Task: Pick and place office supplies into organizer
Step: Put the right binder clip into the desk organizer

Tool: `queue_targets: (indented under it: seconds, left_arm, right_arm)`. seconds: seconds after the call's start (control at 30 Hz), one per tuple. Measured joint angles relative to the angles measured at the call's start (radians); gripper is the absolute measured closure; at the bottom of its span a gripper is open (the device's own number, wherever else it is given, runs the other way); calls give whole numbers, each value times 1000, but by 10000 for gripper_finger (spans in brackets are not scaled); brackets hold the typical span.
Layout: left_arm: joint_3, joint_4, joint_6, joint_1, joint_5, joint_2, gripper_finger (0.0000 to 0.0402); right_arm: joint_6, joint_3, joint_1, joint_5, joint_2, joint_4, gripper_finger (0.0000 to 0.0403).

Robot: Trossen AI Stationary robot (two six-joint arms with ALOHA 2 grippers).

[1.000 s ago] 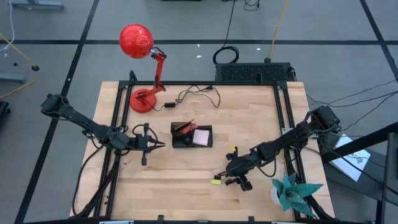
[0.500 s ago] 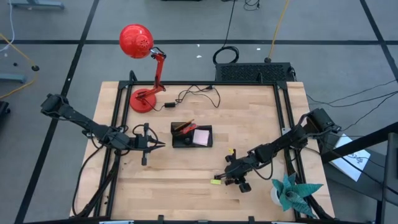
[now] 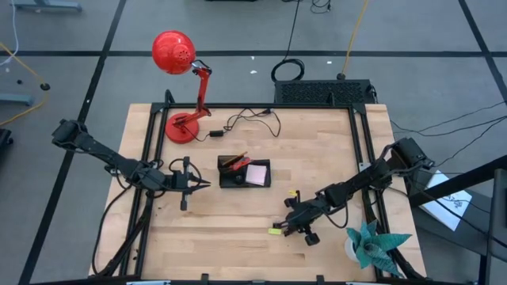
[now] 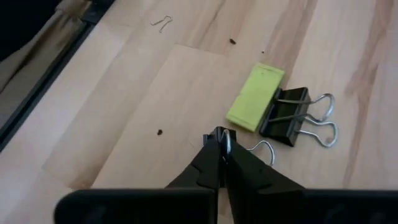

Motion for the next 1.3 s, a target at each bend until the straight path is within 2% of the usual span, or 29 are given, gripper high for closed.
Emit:
queue_targets:
  seconds: [0.23,0.4,0.5,0.7,0.97,1.3]
  left_arm:
    - [0,-6,0,0,0,0,364]
    - [0,-14,0,0,0,0,364]
    - [0,-14,0,0,0,0,364]
    - [0,-15,0,0,-8,0,364]
    - [0,-17,10,0,-9,0,364]
    - [0,-19,49,0,-10,0,364]
  right_arm:
    - [-37,-3,-1,14,-84,-24,402]
    - [-111,-2,-1,142,-190,-17,403]
    - [-164,-1,-11,231,-242,43,403]
    - [-263,-1,-87,245,-265,195,403]
    - [-311,79,-236,244,-140,257,403]
    - [-347,252,-289,244,130,259,403]
